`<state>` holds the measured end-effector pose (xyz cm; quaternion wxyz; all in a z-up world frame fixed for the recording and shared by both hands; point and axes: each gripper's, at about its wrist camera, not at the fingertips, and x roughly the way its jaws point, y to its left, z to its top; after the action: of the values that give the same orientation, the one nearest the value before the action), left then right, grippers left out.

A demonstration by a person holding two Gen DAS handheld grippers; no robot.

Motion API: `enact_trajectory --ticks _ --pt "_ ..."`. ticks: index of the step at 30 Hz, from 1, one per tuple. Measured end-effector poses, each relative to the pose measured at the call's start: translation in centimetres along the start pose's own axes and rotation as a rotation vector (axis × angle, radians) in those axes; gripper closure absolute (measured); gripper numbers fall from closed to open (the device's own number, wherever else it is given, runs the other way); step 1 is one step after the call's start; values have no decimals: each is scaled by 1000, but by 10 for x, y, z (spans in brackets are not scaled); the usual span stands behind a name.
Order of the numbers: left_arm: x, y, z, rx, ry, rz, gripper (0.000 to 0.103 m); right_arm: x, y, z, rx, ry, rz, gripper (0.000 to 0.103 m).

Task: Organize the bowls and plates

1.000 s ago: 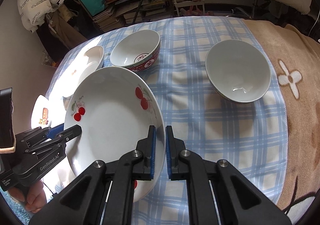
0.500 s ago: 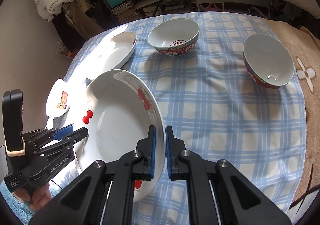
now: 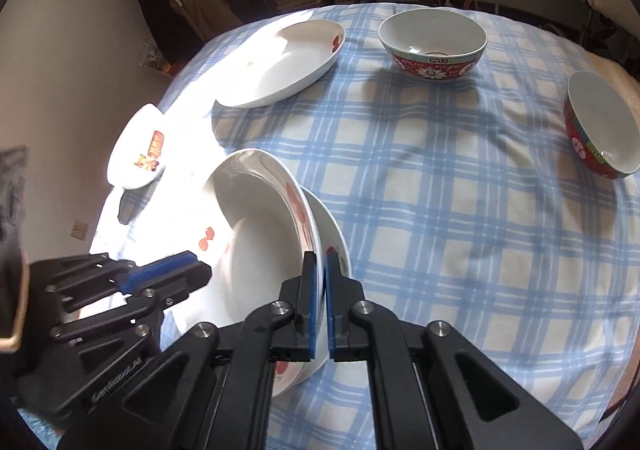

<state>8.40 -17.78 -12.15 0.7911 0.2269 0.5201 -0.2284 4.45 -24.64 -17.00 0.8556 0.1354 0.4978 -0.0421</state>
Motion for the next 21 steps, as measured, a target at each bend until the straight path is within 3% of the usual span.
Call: enact_trajectory --ticks 1,3,5,11,13,15,21 --pt "4 4 3 -30 12 7 90 8 0 -2 8 28 -26 95" --pt "8 17 4 -84 20 10 90 14 -10 -4 59 60 5 95" --pt "11 27 4 -91 26 63 90 6 -12 -3 24 13 -53 97" --pt "15 47 5 -126 36 107 89 -10 -19 16 60 -45 -19 94" --pt "13 49 7 -135 35 107 89 -13 -19 19 70 -56 -12 83" --pt "9 49 8 -127 22 111 84 -18 -17 21 64 -78 -17 64" --pt "4 63 10 -166 22 110 83 -26 -14 29 61 -93 -45 44"
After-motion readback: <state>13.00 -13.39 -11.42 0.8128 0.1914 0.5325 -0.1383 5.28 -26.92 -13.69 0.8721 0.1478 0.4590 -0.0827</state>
